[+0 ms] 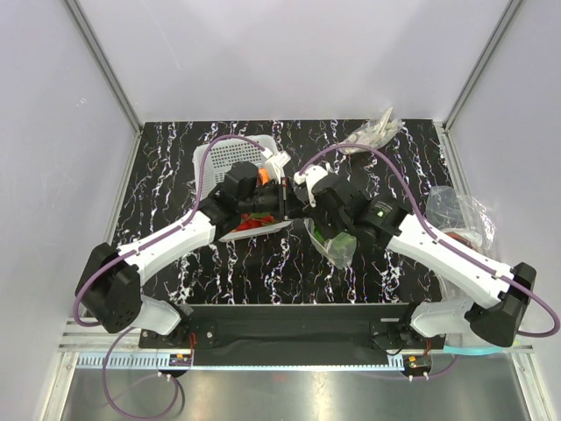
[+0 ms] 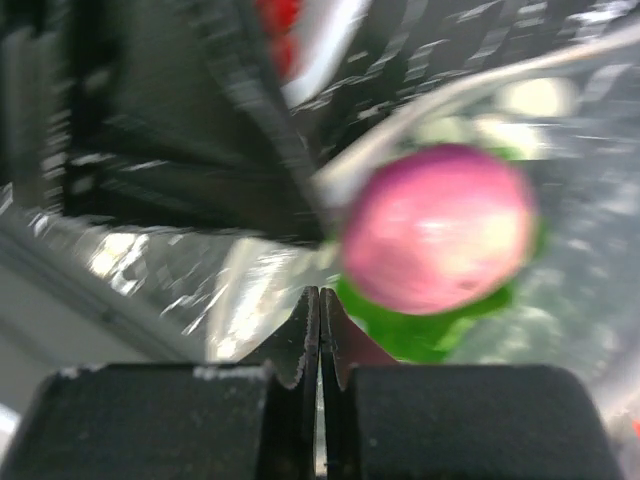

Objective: Place the food in the zip-top bag and seal the zipper
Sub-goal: Zip the zipper food storage bag at the center of the board.

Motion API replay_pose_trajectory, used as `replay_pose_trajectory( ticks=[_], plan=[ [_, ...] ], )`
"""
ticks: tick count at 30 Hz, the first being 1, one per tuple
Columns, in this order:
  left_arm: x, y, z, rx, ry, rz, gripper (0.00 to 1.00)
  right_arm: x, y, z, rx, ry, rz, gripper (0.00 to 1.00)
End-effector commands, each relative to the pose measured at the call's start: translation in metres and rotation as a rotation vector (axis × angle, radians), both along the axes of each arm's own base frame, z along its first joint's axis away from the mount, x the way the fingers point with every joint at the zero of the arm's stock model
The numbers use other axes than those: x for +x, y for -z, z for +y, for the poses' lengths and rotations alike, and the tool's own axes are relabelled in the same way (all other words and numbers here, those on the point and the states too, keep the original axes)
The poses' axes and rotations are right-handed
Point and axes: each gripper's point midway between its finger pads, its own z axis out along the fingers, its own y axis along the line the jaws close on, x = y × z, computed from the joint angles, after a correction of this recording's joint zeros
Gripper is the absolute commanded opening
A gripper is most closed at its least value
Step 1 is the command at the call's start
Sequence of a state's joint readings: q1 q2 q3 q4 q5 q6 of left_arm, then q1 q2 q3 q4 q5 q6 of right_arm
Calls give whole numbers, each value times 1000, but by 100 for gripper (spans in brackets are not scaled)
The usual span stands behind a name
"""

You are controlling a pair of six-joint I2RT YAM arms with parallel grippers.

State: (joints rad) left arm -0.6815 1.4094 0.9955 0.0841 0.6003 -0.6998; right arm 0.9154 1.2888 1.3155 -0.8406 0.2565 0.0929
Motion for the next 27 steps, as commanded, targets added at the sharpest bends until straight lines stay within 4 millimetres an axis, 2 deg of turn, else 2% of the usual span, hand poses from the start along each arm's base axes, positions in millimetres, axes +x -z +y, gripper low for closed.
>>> replay_pose_trajectory(
  ticks=[1, 4, 7, 8, 9, 10, 12, 13, 16, 18, 21, 27],
  plan=[
    [1, -30, -2, -61, 25, -96, 0, -27, 10, 26, 41, -170, 143, 1],
    [1, -30, -1, -55, 24, -97, 0, -18, 28, 25, -18, -150, 145, 0],
    [1, -29, 0, -47, 27, -102, 0, 8, 33, 15, -87, -53, 45, 0],
    [1, -27, 0, -42, 26, -99, 0, 28, 30, 0, -138, 59, -39, 0],
    [0, -26, 0, -39, 26, -99, 0, 36, 29, -6, -157, 105, -82, 0],
    [1, -24, 0, -36, 25, -97, 0, 53, 15, -12, -145, 190, -184, 0],
    [1, -23, 0, -34, 24, -98, 0, 62, 5, -14, -98, 243, -248, 0],
    [1, -22, 0, -30, 24, -98, 0, 69, -9, -9, -29, 273, -300, 0],
    [3, -19, 1, -19, 18, -102, 0, 79, -42, -20, 65, 379, -417, 0],
    [4, -20, 1, -15, 20, -107, 0, 82, -47, -22, 75, 400, -448, 0],
    [3, -18, 2, 2, 25, -114, 0, 88, -48, -25, 46, 424, -455, 0],
    [6, -16, 7, 41, 6, -138, 0, 86, -16, -33, -33, 403, -315, 0]
  ],
)
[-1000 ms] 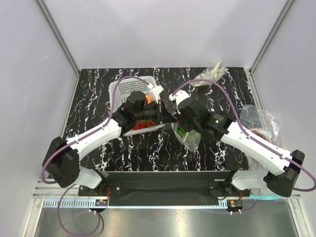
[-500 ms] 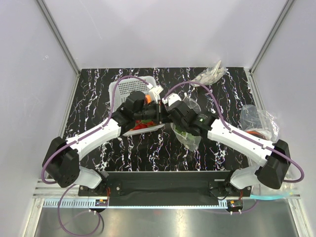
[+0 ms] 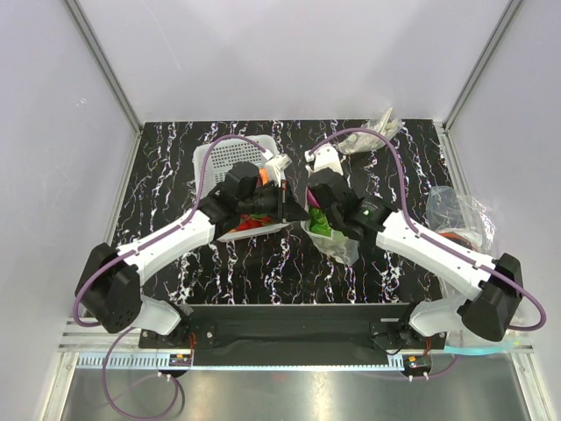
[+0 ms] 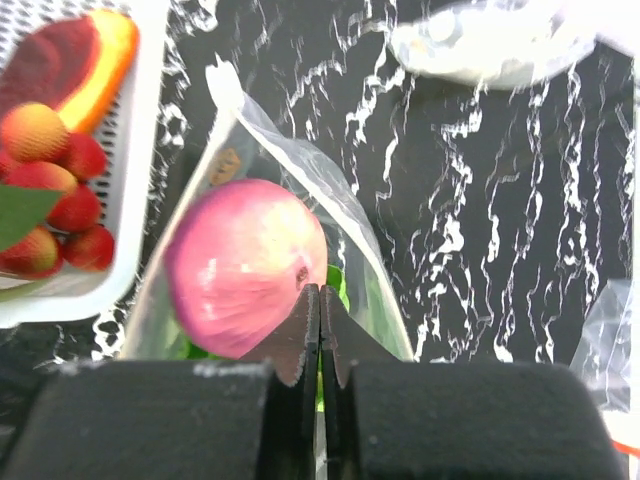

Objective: Place the food in the zip-top bag and seal the zipper
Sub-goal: Zip the zipper food storage bag at the center of the board.

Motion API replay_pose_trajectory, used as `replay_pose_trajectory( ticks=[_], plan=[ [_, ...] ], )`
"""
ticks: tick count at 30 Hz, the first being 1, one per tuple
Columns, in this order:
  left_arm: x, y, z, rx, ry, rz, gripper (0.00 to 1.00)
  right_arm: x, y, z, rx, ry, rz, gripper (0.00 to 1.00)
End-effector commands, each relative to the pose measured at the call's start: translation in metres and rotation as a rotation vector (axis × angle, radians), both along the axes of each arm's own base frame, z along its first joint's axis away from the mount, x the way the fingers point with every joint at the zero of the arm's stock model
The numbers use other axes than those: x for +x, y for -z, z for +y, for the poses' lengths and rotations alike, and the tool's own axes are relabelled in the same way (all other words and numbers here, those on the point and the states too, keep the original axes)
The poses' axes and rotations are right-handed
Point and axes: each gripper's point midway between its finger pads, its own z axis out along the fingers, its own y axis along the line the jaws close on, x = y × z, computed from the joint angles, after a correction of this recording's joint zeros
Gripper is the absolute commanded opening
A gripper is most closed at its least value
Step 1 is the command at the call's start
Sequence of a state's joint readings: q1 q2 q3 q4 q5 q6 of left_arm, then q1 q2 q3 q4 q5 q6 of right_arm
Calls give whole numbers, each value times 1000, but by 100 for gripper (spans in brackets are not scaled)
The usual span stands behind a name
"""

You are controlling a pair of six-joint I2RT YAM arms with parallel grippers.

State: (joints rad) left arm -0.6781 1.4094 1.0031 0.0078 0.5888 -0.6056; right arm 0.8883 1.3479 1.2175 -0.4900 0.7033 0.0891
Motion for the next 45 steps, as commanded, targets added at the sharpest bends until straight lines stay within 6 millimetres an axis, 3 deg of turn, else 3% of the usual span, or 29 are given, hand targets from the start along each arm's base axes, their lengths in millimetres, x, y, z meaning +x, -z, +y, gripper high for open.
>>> replay_pose_trajectory(
  ticks=[1, 5, 15, 17, 20, 23, 27, 30, 35, 41, 43, 44, 45],
  plan=[
    [8, -34, 0, -32, -10, -116, 0, 2, 5, -7, 18, 27, 66, 0],
    [10, -35, 4, -1, -30, -129, 0, -13, 16, -14, 18, 19, 153, 0],
    [12, -41, -1, 102, -61, -239, 0, -44, -1, -12, 81, -51, 278, 0],
    [13, -43, -4, 105, -65, -249, 0, -50, -16, -4, 155, -108, 256, 1],
    [15, -42, -8, 122, -63, -255, 0, -54, -52, -1, 257, -141, 189, 21],
    [16, -47, -10, 132, -67, -273, 0, -52, -98, -13, 314, -98, 98, 26],
    [7, -60, -9, 134, -73, -336, 0, -51, -108, -43, 252, 40, 88, 41],
    [6, -57, -9, 144, -78, -334, 0, -59, -90, -54, 188, 90, 169, 52],
    [4, -50, -12, 151, -59, -315, 0, -70, -60, -49, 173, 93, 281, 68],
    [1, -56, -11, 149, -63, -331, 0, -74, -34, -36, 174, 65, 354, 66],
    [2, -59, -11, 149, -66, -339, 0, -72, -28, -34, 171, 66, 363, 58],
    [2, -59, -11, 151, -68, -341, 0, -71, -26, -34, 166, 71, 367, 48],
    [3, -61, -11, 150, -71, -345, 0, -71, -23, -34, 158, 80, 373, 27]
  ],
)
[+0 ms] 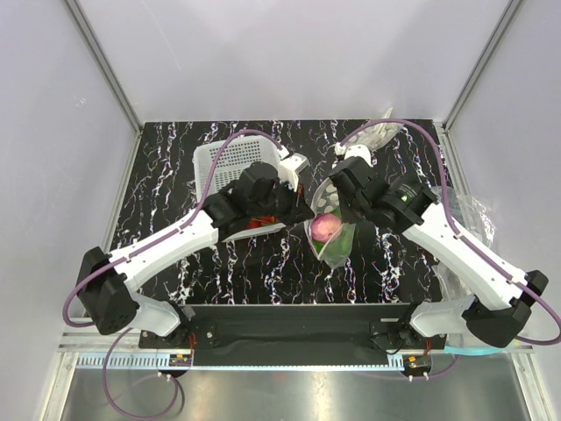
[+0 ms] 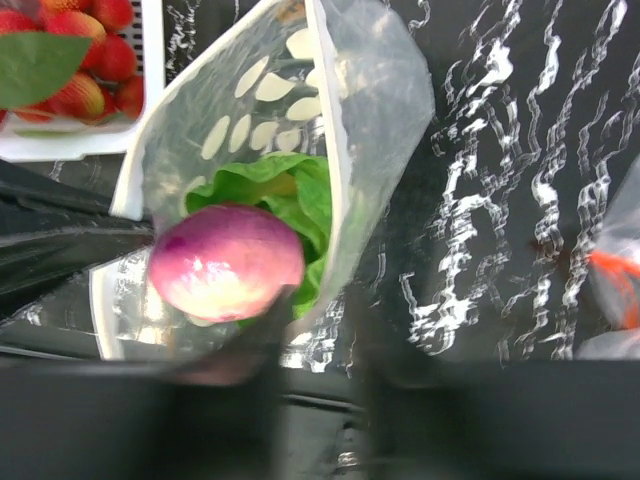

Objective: Place the food in the zip-top bag and seal the zipper
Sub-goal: Zip the zipper food storage bag at the center of the board.

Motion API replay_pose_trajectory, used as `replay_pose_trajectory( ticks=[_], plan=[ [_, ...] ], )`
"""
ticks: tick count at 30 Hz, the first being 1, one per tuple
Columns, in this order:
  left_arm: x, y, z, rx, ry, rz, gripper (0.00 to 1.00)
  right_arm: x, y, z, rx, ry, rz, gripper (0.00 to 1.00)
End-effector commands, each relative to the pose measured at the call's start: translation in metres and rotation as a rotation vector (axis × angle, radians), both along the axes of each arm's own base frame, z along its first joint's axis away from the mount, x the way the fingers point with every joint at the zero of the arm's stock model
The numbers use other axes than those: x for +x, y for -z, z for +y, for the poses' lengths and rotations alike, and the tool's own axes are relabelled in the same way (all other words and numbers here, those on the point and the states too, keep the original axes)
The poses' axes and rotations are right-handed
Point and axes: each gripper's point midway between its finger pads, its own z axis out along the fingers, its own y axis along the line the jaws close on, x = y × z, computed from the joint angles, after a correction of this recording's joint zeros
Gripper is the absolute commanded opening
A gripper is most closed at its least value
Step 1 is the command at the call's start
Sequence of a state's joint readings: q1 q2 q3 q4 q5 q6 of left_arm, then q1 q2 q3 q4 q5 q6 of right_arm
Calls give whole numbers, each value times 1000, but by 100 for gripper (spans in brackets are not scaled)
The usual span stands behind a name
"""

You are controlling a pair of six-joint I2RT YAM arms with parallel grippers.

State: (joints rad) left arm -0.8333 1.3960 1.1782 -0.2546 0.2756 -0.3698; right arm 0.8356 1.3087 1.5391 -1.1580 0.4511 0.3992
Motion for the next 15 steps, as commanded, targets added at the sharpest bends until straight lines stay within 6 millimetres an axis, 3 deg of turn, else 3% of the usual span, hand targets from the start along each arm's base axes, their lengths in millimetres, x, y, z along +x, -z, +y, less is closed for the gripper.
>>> replay_pose_trajectory(
  ticks=[1, 4, 8, 12, 13, 15],
  plan=[
    [7, -50, -3, -76, -9, -110, 0, 1, 4, 3, 25, 27, 18, 18],
    [3, -58, -12, -110, 36, -115, 0, 0, 0, 14, 89, 0, 16, 0],
    [-10, -63, -34, -137, 123, -99, 0, 7, -13, 30, 203, -14, -46, 0],
    [-26, -70, -49, -196, 186, -72, 0, 12, -22, 29, 291, 21, -94, 0],
    [-27, -73, -51, -212, 194, -77, 0, 13, -15, 28, 292, 31, -82, 0],
    [-31, -67, -53, -207, 197, -64, 0, 14, -17, 27, 331, 46, -91, 0]
  ],
)
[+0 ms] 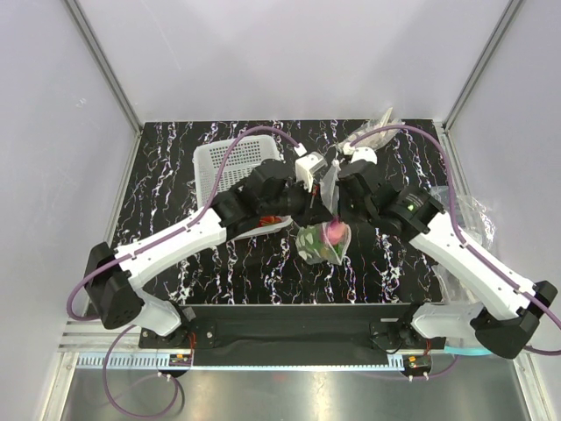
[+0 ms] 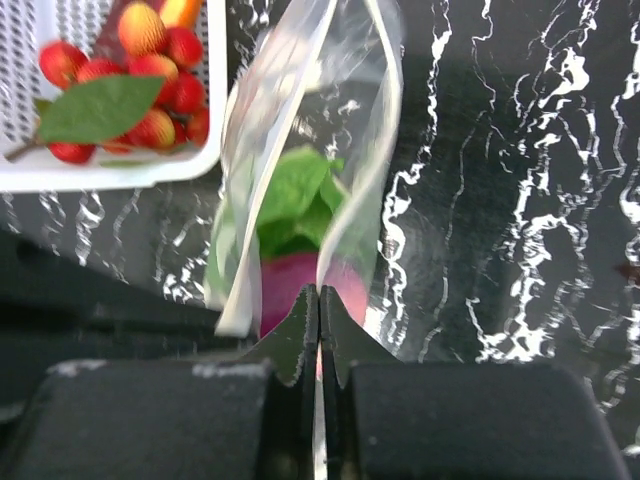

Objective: Place the food in the zip-top bag and seal the zipper
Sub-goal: Zip the zipper food storage bag at the center of the board.

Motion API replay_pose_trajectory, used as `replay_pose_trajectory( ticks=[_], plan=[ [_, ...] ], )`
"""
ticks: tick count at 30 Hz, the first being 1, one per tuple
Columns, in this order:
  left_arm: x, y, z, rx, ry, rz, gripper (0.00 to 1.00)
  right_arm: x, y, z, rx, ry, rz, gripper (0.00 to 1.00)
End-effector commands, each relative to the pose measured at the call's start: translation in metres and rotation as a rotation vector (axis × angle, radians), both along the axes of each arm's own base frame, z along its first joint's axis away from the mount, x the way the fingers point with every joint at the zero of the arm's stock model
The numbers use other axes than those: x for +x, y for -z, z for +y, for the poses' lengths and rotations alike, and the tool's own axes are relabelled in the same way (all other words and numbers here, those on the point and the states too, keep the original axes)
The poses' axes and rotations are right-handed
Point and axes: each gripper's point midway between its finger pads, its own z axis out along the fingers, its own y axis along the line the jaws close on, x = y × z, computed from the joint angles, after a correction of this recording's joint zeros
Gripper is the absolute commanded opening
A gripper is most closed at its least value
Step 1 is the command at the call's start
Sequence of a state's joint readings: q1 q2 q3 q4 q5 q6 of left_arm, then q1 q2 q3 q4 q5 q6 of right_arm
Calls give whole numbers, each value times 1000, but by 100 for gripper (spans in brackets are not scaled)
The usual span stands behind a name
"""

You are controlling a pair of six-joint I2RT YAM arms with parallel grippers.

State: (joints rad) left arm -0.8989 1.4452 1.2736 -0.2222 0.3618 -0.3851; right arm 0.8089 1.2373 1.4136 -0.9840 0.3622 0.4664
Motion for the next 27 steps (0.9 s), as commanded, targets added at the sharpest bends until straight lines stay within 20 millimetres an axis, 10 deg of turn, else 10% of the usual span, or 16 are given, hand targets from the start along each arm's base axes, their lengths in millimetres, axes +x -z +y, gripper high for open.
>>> replay_pose_trajectory(
  ticks=[1, 12, 20, 27],
  plan=[
    [-7, -32, -15, -112, 54, -42, 0, 10, -23, 7, 161, 42, -71, 0],
    [-15, 2, -12, -64, -5, 17, 0, 2, -12, 9, 268, 9, -34, 5],
    [-7, 15, -2, -45, -75, -7, 0, 7, -3, -1, 227, 36, -24, 64],
    [1, 2, 2, -39, -102, -59, 0, 8, -8, 9, 240, -15, -18, 72]
  ],
)
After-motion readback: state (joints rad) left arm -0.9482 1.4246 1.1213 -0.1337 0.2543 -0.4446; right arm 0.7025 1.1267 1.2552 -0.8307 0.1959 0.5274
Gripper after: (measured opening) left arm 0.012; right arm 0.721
